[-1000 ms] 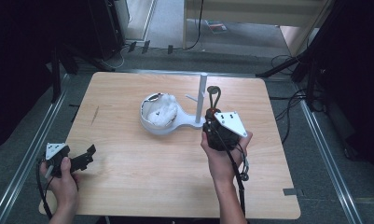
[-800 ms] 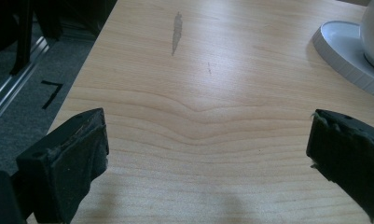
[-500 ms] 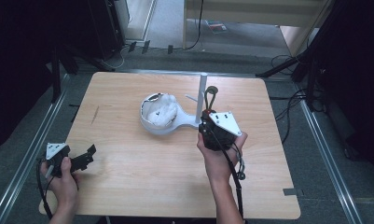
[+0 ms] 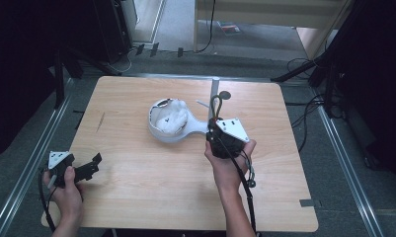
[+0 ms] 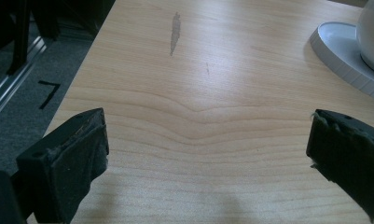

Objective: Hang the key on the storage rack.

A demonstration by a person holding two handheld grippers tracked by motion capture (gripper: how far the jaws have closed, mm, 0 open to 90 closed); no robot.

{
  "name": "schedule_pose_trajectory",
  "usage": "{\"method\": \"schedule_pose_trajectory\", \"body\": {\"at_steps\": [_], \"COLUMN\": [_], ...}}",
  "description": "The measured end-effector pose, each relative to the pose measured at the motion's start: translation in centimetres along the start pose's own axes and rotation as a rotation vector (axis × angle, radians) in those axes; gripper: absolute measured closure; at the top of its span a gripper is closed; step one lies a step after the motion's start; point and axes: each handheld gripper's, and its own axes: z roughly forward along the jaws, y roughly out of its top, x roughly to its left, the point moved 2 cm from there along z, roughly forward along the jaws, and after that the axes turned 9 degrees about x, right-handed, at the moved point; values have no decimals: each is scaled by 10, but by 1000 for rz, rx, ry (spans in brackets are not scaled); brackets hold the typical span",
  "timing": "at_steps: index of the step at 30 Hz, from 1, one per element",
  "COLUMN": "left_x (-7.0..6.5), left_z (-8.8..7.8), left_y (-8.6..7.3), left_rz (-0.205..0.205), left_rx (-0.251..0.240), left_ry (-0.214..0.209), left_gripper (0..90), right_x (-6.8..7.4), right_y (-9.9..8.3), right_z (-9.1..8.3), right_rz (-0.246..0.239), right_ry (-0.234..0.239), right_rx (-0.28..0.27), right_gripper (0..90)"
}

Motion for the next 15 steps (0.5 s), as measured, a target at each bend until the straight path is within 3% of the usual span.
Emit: {"method": "schedule_pose_trajectory", "body": {"at_steps": [7, 15], "left_x": [0, 0], "left_z": [0, 0], "left_y": [0, 0], "left_rz": [1, 0], "left_rx": [1, 1], "left_ry": [-3, -6], "left_gripper": [0, 0], "right_x": [1, 0], "right_y": [-3, -6], "right_z": [9, 19], "right_rz": [-33, -33], "right_ry": [-11, -31], "right_rx": [21, 52], "right_gripper": [679, 678]}}
